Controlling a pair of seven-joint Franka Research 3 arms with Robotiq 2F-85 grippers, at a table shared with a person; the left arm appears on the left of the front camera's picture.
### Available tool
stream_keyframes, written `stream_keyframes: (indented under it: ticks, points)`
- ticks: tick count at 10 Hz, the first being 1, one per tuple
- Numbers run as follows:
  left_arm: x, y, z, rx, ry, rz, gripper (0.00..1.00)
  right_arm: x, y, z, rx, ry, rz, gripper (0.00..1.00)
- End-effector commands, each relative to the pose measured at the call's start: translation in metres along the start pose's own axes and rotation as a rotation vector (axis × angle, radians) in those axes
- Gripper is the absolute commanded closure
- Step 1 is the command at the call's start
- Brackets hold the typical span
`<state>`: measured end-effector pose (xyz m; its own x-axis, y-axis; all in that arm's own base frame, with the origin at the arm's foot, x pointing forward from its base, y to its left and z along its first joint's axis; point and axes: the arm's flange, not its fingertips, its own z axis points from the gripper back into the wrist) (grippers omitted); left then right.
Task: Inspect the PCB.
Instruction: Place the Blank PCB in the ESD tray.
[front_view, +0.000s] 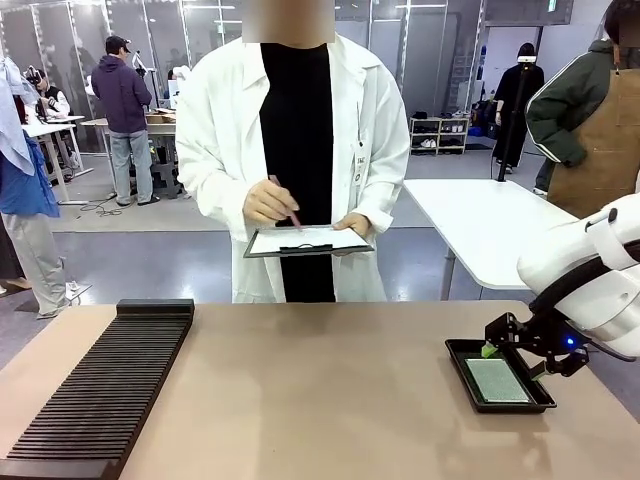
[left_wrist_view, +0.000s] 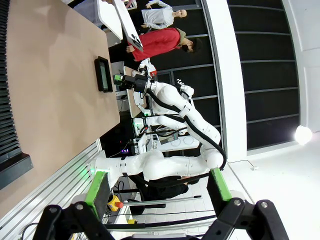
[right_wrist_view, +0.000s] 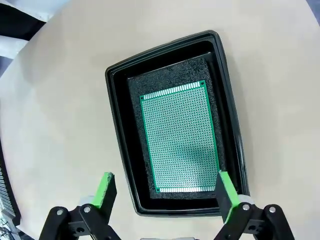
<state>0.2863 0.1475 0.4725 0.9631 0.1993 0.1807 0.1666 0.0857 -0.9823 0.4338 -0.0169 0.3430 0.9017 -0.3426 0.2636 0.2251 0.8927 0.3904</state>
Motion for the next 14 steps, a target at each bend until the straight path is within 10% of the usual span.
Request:
stream_keyframes:
  ticks: [1, 9, 14]
  points:
    - [0.001, 0.0, -0.001, -0.004, -0.001, -0.006, 0.0, -0.001, -0.004, -0.004, 0.017, -0.003, 0.01, 0.0]
    - [0.001, 0.0, -0.001, -0.004, -0.001, -0.006, 0.0, 0.0, 0.0, 0.0, 0.0, 0.0, 0.001, 0.0]
    - [0.001, 0.0, -0.001, -0.004, -0.001, -0.006, 0.0, -0.008, -0.015, 0.121, 0.322, 0.245, -0.073, 0.0]
